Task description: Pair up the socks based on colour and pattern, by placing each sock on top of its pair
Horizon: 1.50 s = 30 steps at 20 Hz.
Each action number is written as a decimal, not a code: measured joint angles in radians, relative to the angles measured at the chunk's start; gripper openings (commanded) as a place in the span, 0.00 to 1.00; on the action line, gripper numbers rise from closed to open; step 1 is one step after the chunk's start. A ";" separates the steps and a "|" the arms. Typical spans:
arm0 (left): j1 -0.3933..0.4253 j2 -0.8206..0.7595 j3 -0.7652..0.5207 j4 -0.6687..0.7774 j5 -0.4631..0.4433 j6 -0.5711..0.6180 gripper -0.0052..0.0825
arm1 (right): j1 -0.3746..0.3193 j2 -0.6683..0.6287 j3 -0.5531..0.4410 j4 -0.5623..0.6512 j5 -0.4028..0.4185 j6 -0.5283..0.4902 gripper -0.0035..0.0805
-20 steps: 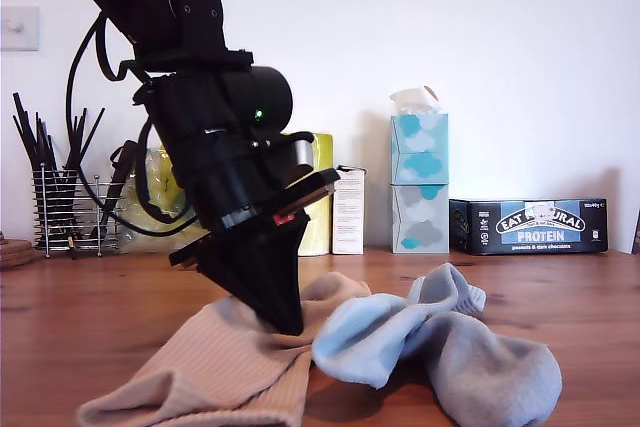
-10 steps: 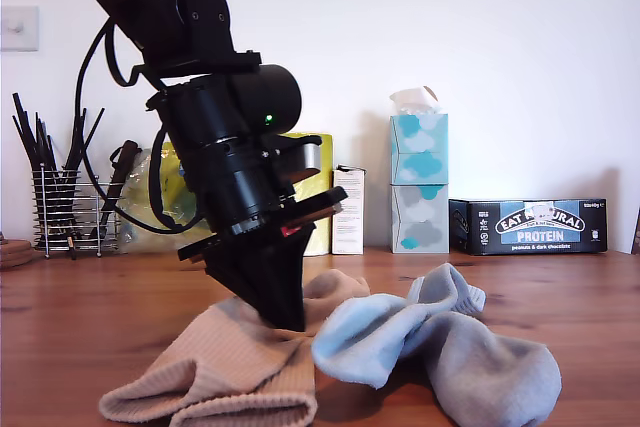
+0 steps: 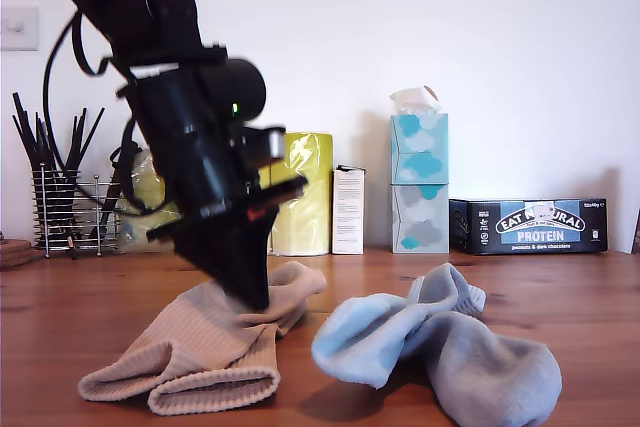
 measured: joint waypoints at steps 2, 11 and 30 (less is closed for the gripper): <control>-0.009 -0.106 -0.003 -0.006 0.031 0.000 0.04 | 0.000 0.003 0.000 0.002 0.000 0.000 0.03; 0.009 -0.407 -0.040 0.072 -0.068 0.110 0.04 | -0.003 0.090 -0.079 0.324 0.298 0.003 0.03; 0.420 -1.403 -0.545 -0.020 0.074 0.157 0.04 | -0.462 -0.056 -0.120 0.216 -0.029 -0.103 0.03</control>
